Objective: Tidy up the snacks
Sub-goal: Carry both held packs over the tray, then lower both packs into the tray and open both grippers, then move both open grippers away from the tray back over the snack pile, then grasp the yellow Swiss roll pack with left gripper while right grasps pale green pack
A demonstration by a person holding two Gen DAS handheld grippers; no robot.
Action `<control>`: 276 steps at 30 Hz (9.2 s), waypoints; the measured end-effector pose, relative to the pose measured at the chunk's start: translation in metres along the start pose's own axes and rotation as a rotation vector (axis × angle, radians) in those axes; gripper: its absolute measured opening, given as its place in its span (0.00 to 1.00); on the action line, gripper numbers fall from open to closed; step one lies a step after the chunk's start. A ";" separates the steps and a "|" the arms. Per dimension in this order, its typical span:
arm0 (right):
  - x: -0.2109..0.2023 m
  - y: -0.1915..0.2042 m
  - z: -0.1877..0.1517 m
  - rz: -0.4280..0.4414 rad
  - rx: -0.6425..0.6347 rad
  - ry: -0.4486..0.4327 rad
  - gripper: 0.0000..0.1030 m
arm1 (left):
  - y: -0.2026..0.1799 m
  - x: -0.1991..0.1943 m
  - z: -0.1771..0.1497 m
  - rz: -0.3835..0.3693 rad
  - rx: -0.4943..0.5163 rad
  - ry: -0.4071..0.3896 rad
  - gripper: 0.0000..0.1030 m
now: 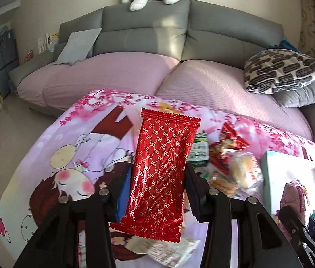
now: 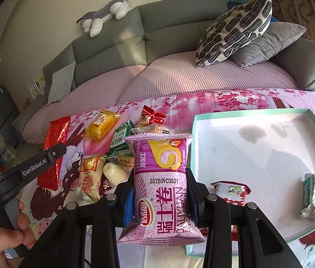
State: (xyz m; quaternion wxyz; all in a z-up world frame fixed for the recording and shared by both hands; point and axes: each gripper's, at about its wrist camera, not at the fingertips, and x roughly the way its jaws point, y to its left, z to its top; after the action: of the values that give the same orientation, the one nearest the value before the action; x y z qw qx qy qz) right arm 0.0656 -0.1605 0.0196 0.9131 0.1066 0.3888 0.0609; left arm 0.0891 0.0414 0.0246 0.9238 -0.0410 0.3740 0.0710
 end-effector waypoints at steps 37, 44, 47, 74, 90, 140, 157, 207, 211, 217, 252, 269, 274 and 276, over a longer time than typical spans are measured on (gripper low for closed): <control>-0.032 -0.170 0.008 -0.250 0.206 -0.101 0.40 | -0.191 -0.008 -0.031 -0.331 0.290 -0.014 0.45; -0.014 -0.168 0.004 -0.247 0.195 -0.075 0.40 | -0.199 0.013 -0.036 -0.336 0.306 0.021 0.45; -0.010 -0.168 0.002 -0.254 0.188 -0.065 0.40 | -0.204 0.020 -0.039 -0.342 0.317 0.031 0.45; 0.002 -0.163 0.004 -0.294 0.149 -0.027 0.40 | -0.222 0.041 -0.050 -0.336 0.360 0.113 0.46; -0.007 -0.161 0.007 -0.321 0.158 -0.050 0.56 | -0.213 0.023 -0.039 -0.269 0.378 0.110 0.68; -0.018 -0.170 0.005 -0.329 0.220 -0.106 1.00 | -0.152 0.036 -0.030 -0.139 0.204 0.109 0.98; -0.013 -0.126 0.010 -0.274 0.099 -0.089 1.00 | -0.103 0.017 -0.035 -0.123 0.163 0.096 0.98; 0.067 0.088 -0.044 0.047 -0.315 0.230 1.00 | 0.081 0.048 -0.051 0.058 -0.080 0.274 0.98; 0.069 0.095 -0.050 0.079 -0.336 0.247 1.00 | 0.087 0.054 -0.053 0.079 -0.088 0.293 0.98; 0.080 0.107 -0.062 0.106 -0.381 0.277 1.00 | 0.096 0.054 -0.052 0.083 -0.115 0.293 0.98; 0.068 0.083 -0.042 0.152 -0.219 0.202 0.53 | 0.098 0.052 -0.046 0.091 -0.136 0.273 0.98; 0.073 0.031 -0.032 0.043 -0.102 0.221 0.53 | 0.048 0.063 -0.033 -0.050 -0.122 0.225 0.98; 0.074 0.030 -0.033 0.035 -0.106 0.224 0.53 | 0.038 0.068 -0.033 -0.048 -0.092 0.221 0.98; 0.074 0.030 -0.033 0.036 -0.108 0.225 0.53 | 0.033 0.071 -0.033 -0.052 -0.082 0.216 0.98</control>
State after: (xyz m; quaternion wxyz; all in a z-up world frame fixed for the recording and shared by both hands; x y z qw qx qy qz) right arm 0.0921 -0.1122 -0.0470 0.8670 0.0569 0.4828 0.1095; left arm 0.1114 0.0773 -0.0490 0.8771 -0.0959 0.4672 0.0572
